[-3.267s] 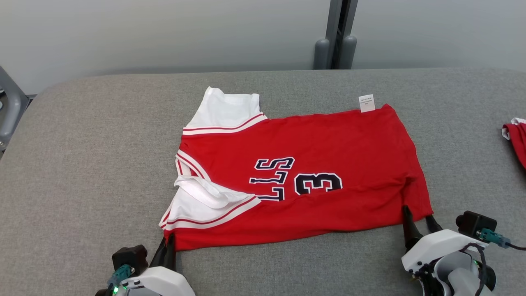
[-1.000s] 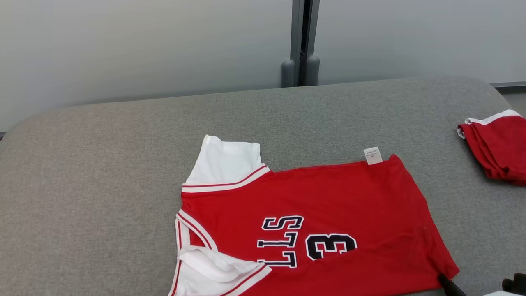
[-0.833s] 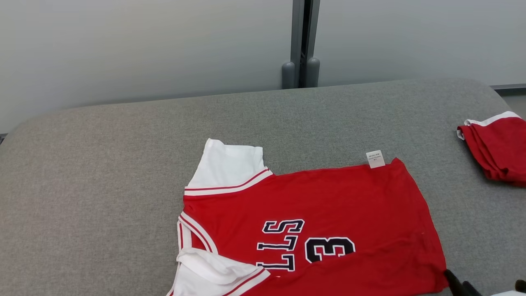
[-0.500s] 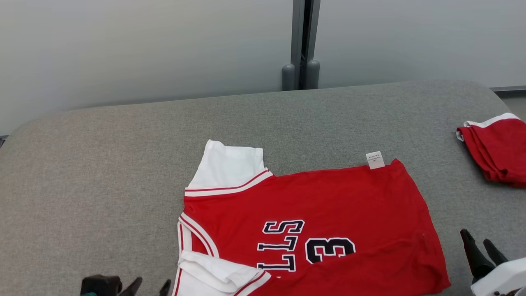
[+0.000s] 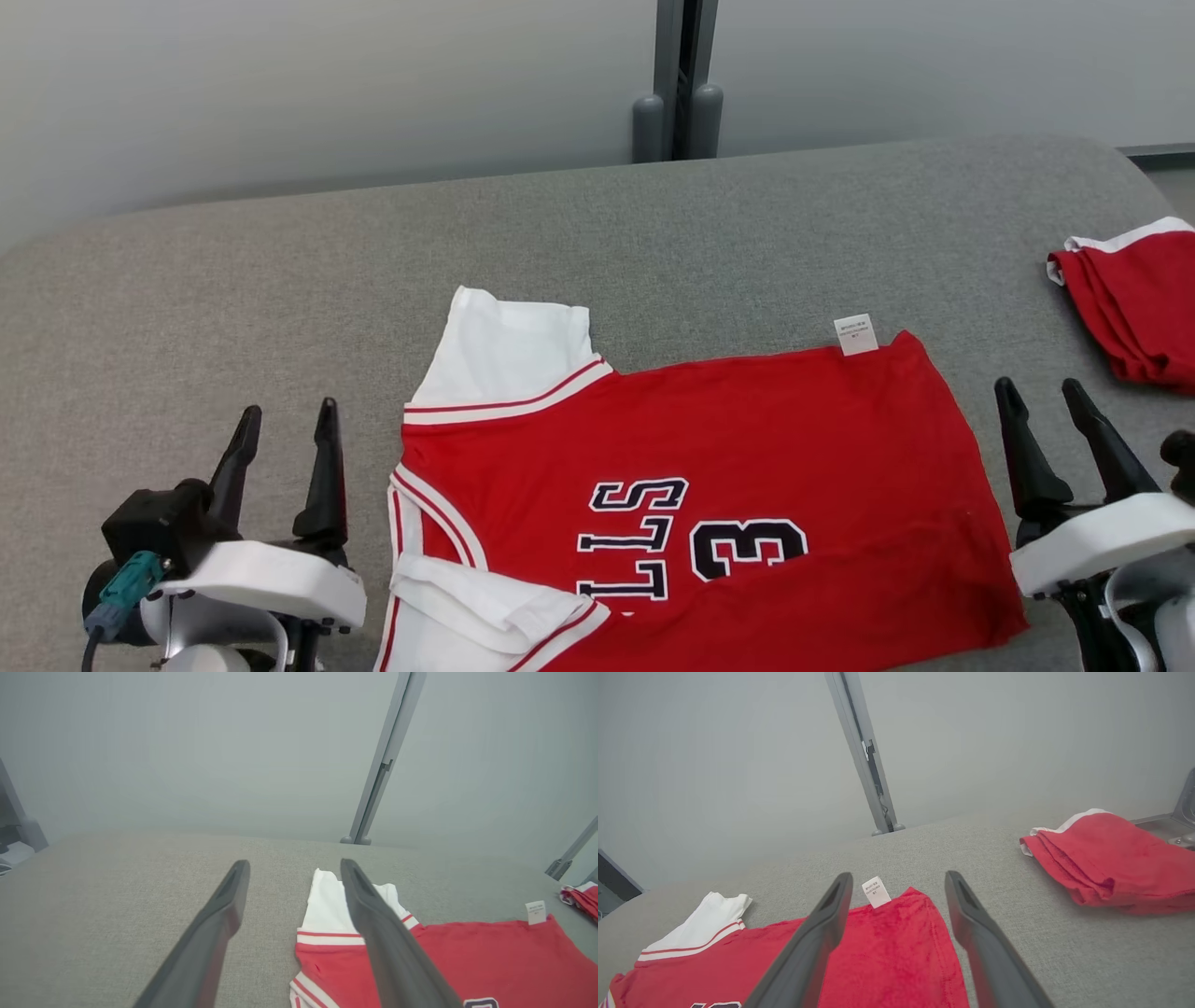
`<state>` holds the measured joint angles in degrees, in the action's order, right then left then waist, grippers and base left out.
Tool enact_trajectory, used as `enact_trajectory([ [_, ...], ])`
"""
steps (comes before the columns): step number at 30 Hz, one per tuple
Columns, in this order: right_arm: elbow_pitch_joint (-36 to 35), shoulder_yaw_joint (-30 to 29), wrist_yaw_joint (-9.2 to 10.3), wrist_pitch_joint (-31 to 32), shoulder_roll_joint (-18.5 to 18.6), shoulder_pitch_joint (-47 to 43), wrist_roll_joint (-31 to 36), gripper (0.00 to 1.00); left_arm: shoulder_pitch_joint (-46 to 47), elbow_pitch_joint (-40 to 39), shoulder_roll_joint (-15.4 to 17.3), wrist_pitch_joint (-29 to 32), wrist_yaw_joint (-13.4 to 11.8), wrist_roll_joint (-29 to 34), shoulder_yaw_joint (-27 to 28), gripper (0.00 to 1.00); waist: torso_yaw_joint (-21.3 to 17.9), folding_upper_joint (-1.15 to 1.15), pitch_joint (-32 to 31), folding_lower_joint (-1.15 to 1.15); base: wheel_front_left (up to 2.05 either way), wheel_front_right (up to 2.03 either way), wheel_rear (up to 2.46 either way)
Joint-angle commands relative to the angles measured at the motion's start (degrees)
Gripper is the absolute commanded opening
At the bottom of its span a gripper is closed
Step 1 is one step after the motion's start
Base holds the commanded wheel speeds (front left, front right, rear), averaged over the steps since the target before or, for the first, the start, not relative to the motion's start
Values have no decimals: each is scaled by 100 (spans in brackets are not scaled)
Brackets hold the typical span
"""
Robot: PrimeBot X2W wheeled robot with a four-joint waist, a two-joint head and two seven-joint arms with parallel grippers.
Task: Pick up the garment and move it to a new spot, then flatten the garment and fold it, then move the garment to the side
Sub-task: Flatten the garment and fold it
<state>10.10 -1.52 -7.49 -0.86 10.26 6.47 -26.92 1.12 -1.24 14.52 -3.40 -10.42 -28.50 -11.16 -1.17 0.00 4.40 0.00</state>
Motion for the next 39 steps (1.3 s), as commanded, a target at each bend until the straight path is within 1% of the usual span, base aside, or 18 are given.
enact_trajectory([
  [1, -42, 131, 1, -171, 80, 119, 134, 100, 208, 183, -71, -203, 8, 75, -21, 100, -53, 0, 173, 0, 0, 0, 0],
  [4, -25, 337, 1, -414, 125, 250, 292, 100, 506, 555, -226, -573, -3, 205, -86, 100, -106, 0, 382, 0, 0, 0, 0],
  [7, 9, 483, 1, -568, 111, 408, 351, 100, 777, 980, -322, -741, 32, 320, -192, 100, -178, 0, 579, 0, 0, 0, 0],
  [12, 58, 690, 1, -763, 166, 632, 384, 100, 1253, 1609, -313, -838, 87, 462, -297, 100, -337, 0, 861, 0, 0, 0, 0],
  [14, 69, 710, 1, -829, 174, 701, 360, 100, 1473, 1904, -345, -721, -38, 436, -226, 100, -390, 0, 965, 0, 0, 0, 0],
  [15, 80, 732, 1, -851, 164, 729, 346, 100, 1609, 2058, -319, -616, -57, 513, -297, 100, -425, 0, 1012, 0, 0, 0, 0],
  [21, 130, 888, 1, -943, 128, 890, 332, 100, 2603, 2936, -199, -325, -81, 884, -556, 100, -701, 0, 1301, 0, 0, 0, 0],
  [24, 136, 900, 1, -990, 111, 962, 324, 100, 3094, 3353, -150, -180, 15, 985, -650, 100, -831, 0, 1465, 0, 0, 0, 0],
  [30, 162, 958, 1, -1055, 73, 1080, 306, 100, 3811, 4130, 20, 75, 79, 1194, -819, 100, -1024, 0, 1695, 0, 0, 0, 0],
  [36, 231, 970, 1, -1110, 61, 1111, 296, 100, 4241, 4775, 79, 180, 228, 1293, -968, 100, -1088, 0, 1785, 0, 0, 0, 0],
  [39, 272, 987, 1, -1138, 42, 1142, 299, 100, 4385, 5016, 104, 120, 245, 1348, -1028, 100, -1106, 0, 1802, 0, 0, 0, 0],
])
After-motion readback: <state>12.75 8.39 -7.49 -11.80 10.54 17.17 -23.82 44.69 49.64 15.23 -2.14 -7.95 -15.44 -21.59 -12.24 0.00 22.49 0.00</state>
